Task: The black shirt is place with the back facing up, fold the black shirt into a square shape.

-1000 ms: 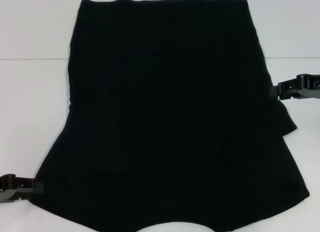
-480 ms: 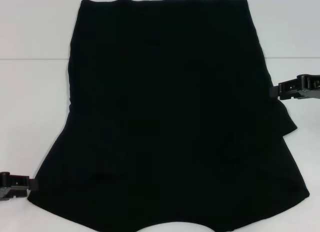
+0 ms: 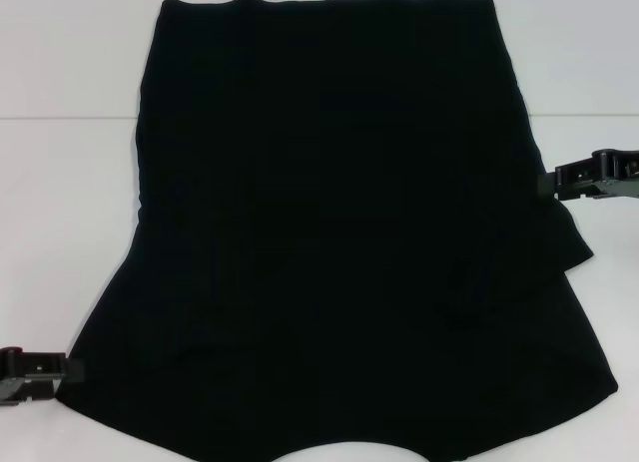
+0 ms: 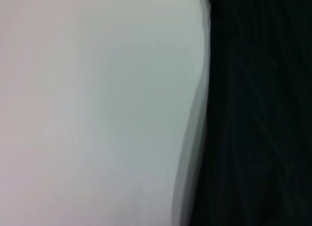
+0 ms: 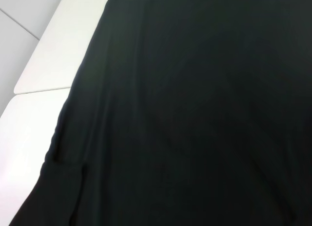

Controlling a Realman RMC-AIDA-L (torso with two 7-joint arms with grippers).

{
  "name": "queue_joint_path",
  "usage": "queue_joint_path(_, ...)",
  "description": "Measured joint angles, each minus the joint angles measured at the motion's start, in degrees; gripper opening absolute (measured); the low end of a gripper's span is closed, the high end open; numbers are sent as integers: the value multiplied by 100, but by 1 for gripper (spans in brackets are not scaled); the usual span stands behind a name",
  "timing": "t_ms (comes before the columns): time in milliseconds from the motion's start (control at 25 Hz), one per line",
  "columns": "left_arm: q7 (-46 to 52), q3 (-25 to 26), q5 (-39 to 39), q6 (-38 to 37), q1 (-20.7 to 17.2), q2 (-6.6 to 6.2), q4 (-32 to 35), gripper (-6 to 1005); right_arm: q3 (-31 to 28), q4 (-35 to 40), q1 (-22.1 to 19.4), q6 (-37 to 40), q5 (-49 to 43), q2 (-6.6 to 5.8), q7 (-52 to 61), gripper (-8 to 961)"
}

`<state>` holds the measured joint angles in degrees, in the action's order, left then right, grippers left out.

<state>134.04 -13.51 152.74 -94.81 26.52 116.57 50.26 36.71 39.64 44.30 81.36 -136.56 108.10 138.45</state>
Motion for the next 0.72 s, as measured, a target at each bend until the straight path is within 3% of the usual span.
queue_joint_path(200, -17, -70, 2, 55, 41, 12, -145, 620, -4, -1, 0, 3, 4, 0, -1, 422)
queue_joint_path(720, -88, -170, -21, 155, 366, 52, -449, 605, 11, -9, -7, 7, 7, 0, -2, 423)
